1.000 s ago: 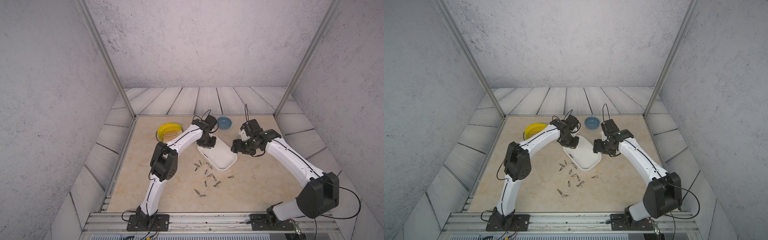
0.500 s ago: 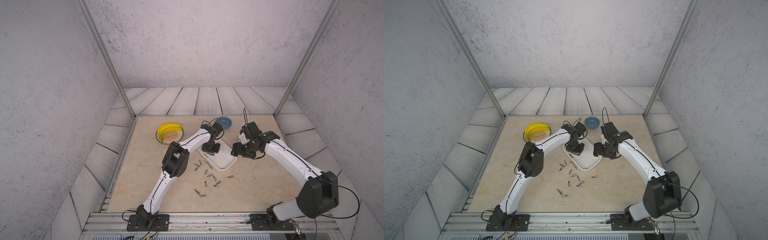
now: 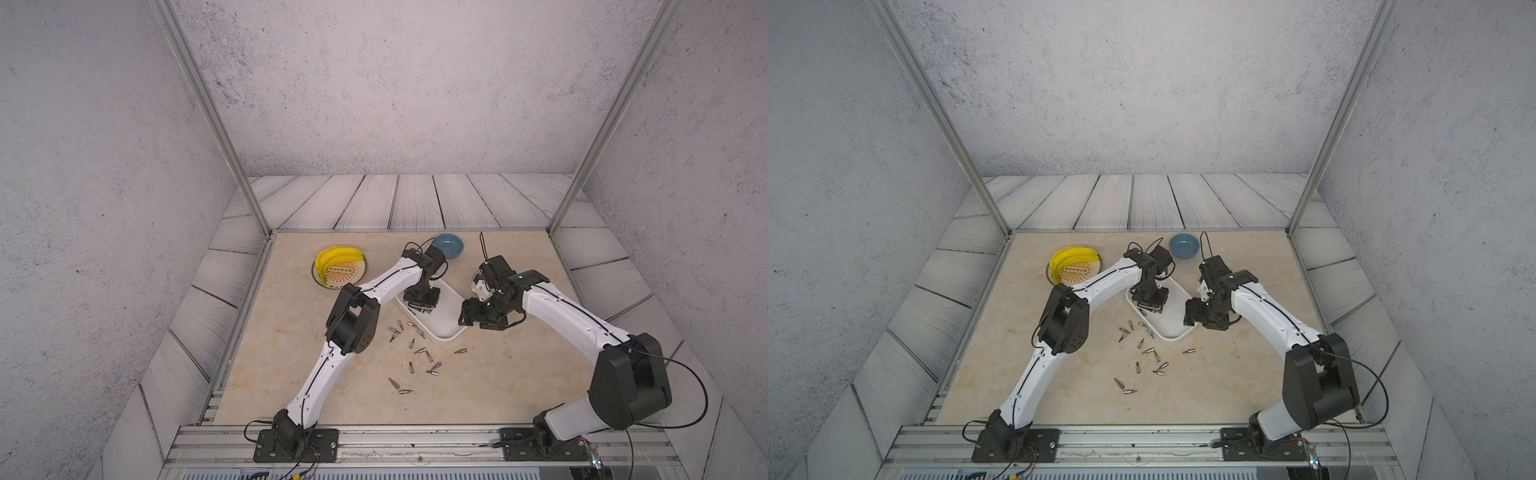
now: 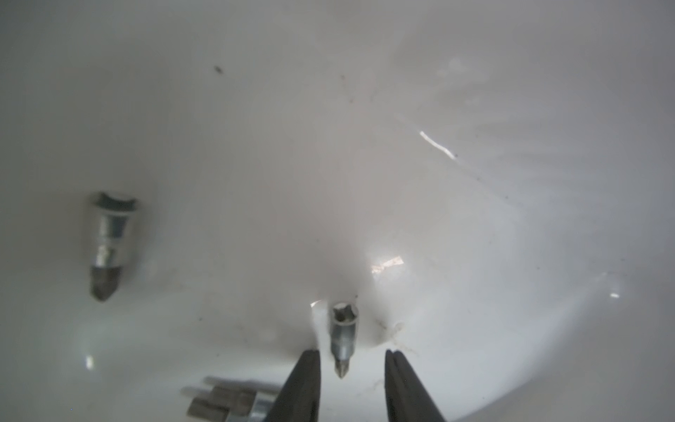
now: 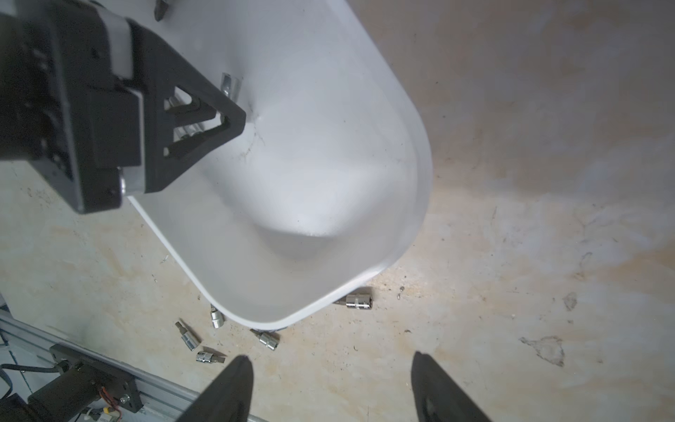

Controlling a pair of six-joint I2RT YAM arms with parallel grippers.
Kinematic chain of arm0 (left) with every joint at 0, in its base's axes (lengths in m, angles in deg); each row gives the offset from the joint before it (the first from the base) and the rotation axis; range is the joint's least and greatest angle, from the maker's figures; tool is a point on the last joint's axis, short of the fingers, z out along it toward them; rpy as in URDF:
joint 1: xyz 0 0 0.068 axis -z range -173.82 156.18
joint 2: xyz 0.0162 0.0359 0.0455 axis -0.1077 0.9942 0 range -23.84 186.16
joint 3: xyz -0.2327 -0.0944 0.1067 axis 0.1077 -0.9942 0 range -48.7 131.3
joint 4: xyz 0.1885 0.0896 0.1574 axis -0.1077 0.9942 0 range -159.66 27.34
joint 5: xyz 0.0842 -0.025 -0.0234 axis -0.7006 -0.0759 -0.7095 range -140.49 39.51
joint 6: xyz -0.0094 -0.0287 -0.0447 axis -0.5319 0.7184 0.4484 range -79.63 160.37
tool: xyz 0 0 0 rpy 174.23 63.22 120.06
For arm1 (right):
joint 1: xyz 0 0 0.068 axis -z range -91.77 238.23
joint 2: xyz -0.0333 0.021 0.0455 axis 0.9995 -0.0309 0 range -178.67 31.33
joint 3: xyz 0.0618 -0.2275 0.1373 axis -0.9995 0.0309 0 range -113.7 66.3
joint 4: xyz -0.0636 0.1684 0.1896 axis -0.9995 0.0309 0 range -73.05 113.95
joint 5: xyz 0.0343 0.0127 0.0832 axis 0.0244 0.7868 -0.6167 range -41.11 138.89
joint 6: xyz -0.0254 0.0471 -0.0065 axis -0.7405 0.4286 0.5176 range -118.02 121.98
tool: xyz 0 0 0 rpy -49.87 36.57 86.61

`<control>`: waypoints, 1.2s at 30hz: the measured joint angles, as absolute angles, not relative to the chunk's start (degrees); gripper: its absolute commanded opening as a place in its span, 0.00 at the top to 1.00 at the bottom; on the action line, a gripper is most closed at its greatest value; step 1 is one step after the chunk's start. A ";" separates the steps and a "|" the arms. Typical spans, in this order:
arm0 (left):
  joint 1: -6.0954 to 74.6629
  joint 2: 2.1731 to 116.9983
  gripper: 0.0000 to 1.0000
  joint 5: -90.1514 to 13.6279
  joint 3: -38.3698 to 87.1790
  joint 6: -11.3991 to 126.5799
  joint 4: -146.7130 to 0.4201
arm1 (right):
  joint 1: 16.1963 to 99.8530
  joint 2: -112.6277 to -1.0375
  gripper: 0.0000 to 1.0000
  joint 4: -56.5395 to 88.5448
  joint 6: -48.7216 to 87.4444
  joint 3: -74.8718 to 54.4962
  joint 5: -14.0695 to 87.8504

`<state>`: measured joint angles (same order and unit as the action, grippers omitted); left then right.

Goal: Put the bit on the desktop into the storage box
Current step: Place the screwdriver bit in the storage box, then adjust the storage box at the center of the board.

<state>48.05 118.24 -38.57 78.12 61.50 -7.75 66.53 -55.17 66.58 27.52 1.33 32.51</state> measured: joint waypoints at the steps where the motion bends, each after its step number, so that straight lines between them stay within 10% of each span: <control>1: 48.05 118.24 0.61 -38.61 78.12 61.47 -7.75 | 66.53 -55.52 0.27 66.12 27.52 1.75 32.09; 15: 46.43 101.84 0.58 -41.19 75.61 61.10 -6.53 | 66.53 -65.20 0.28 61.90 27.45 -0.35 28.18; 23: 44.93 80.71 0.54 -45.78 54.41 61.28 -10.44 | 66.53 -71.97 0.28 63.00 26.10 -11.10 28.77; 36: 44.99 77.43 0.43 -46.79 27.20 62.85 -20.08 | 66.53 -69.42 0.29 65.53 24.70 -13.88 33.91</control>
